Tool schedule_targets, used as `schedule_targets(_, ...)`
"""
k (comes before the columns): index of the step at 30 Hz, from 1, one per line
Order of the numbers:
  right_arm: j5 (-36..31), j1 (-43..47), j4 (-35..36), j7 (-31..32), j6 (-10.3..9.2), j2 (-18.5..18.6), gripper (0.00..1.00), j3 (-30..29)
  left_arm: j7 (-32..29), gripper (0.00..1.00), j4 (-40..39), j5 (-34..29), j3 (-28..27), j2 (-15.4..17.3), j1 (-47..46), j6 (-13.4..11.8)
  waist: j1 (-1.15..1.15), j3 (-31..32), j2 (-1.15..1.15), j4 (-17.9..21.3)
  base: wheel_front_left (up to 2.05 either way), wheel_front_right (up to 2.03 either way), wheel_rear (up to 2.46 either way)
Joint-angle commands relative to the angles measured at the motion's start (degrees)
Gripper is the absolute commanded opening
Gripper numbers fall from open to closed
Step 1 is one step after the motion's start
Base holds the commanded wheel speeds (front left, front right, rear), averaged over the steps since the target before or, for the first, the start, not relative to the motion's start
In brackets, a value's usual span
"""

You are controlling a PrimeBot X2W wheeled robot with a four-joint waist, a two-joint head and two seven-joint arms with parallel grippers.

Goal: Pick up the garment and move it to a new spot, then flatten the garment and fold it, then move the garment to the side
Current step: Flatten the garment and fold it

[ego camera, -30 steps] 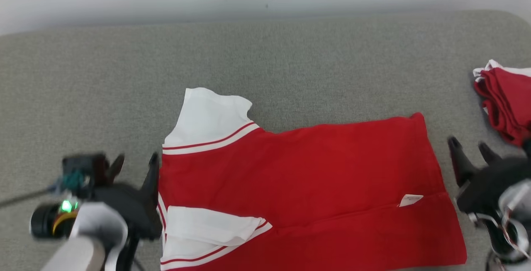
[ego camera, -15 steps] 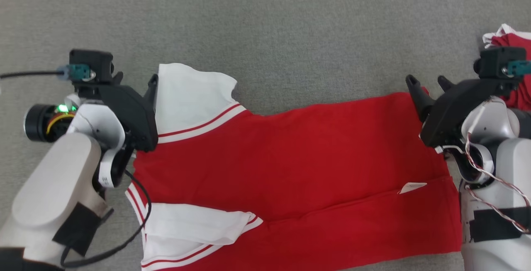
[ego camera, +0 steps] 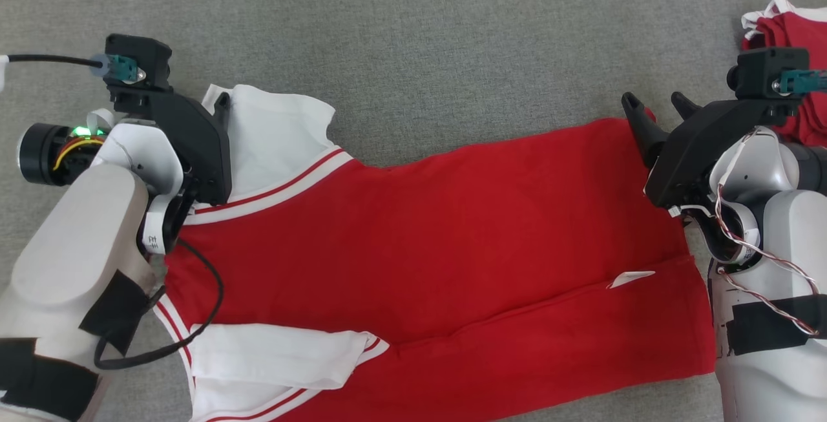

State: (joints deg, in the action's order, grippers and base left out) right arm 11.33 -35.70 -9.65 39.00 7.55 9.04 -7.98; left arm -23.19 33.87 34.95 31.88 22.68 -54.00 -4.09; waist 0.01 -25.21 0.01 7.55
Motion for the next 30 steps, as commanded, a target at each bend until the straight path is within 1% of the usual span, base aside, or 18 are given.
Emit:
schedule_targets(1,0.4,-0.7,-0.1,-0.4,-0.12,0.0,1.0,0.3,-0.8,1.0,0.8,-0.1,0.5,-0.1,-0.4,0.3,-0.01,-0.4,-0.01,0.3,0.0,0.0,0.0)
schedule_targets(4,0.9,-1.0,-0.5,-0.8,-0.12,0.3,1.0,0.6,-2.6,1.0,1.8,0.3,1.3,-0.4,-0.5,1.2,-0.01,-0.8,-0.01,0.4,0.0,0.0,0.0)
schedule_targets(5,0.9,-1.2,-0.6,-0.8,-0.12,0.4,1.0,0.7,-3.3,0.93,2.2,0.5,1.6,-0.5,-0.4,1.2,-0.01,-0.9,-0.01,0.5,0.0,0.0,0.0)
schedule_targets(7,0.3,-1.6,-0.9,-0.3,-0.12,0.8,1.0,0.9,-4.4,0.04,2.8,0.7,2.0,-0.5,-0.4,1.5,-0.01,-1.2,-0.01,0.6,0.0,0.0,0.0)
schedule_targets(8,-0.1,-1.8,-1.0,-0.3,-0.12,1.1,1.0,1.0,-5.1,0.0,3.1,0.9,2.1,-0.4,-0.3,1.5,-0.01,-1.4,-0.01,0.6,0.0,0.0,0.0)
schedule_targets(11,-1.8,-1.6,-0.9,1.6,-0.12,2.0,1.0,0.9,-6.0,0.0,3.3,1.6,1.9,-0.2,0.0,1.6,-0.01,-1.7,-0.01,0.7,0.0,0.0,0.0)
schedule_targets(14,-2.8,-0.9,0.6,3.8,-0.12,2.3,1.0,0.1,-6.4,0.0,2.8,2.1,1.6,0.6,-0.1,1.7,-0.01,-1.8,-0.01,0.7,0.0,0.0,0.0)
schedule_targets(22,-2.6,1.1,5.8,10.6,-0.12,2.6,1.0,0.3,-7.1,0.0,1.0,2.6,1.2,1.8,0.2,1.2,-0.01,-1.9,-0.01,0.5,0.0,0.0,0.0)
schedule_targets(27,-4.0,0.2,5.5,12.7,-0.12,4.2,1.0,1.4,-7.4,0.0,0.0,2.8,1.1,2.1,0.0,1.0,-0.01,-2.6,-0.01,0.3,0.0,0.0,0.0)
schedule_targets(30,-3.0,-0.7,4.5,14.5,-0.12,5.0,0.99,3.3,-7.8,0.0,-0.3,3.0,1.3,2.1,0.0,0.8,-0.01,-2.9,-0.01,0.1,0.0,0.0,0.0)
